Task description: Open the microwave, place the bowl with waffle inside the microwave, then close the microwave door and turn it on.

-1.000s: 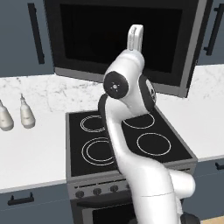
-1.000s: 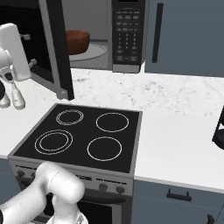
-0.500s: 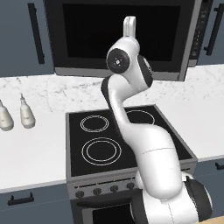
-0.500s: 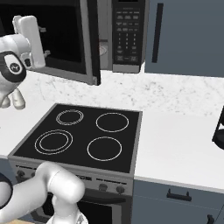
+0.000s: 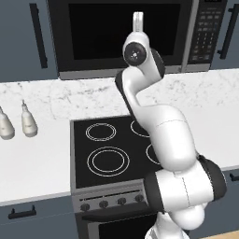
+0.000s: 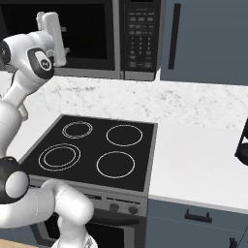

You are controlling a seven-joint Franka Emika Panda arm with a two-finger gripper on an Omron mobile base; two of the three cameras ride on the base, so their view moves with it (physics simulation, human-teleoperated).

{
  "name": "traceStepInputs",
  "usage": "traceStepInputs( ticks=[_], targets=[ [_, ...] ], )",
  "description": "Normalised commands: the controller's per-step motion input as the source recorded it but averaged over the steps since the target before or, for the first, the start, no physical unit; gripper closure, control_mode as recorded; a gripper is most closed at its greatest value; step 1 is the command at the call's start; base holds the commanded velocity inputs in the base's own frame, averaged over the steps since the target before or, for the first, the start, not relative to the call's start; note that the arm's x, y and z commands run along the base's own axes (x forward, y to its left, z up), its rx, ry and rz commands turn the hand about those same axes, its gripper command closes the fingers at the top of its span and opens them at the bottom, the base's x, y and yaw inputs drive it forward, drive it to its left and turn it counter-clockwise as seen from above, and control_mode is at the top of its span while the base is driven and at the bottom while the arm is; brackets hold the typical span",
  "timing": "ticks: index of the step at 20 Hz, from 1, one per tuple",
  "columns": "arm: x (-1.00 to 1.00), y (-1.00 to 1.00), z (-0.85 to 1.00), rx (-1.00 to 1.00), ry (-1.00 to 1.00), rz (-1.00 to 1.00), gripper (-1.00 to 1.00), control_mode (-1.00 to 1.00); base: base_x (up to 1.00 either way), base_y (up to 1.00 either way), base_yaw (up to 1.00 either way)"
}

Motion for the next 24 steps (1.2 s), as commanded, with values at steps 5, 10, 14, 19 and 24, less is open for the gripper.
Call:
traceStepInputs(
  ticks=[5, 10, 14, 19, 24],
  targets=[
    [0.98, -0.1, -0.11, 0.0, 0.05, 0.07, -1.0, -1.0, 0.0, 0.0, 0.0],
    [0.27, -0.26, -0.03, 0.02, 0.02, 0.12, -1.0, -1.0, 0.0, 0.0, 0.0],
    [-0.89, -0.47, 0.0, 0.03, -0.03, 0.08, -1.0, -1.0, 0.0, 0.0, 0.0],
    [-0.93, -0.33, 0.03, 0.01, 0.0, 0.04, -1.0, -1.0, 0.0, 0.0, 0.0],
    [-0.71, -0.08, 0.01, -0.04, 0.13, 0.04, 1.0, -1.0, 0.0, 0.0, 0.0]
  ],
)
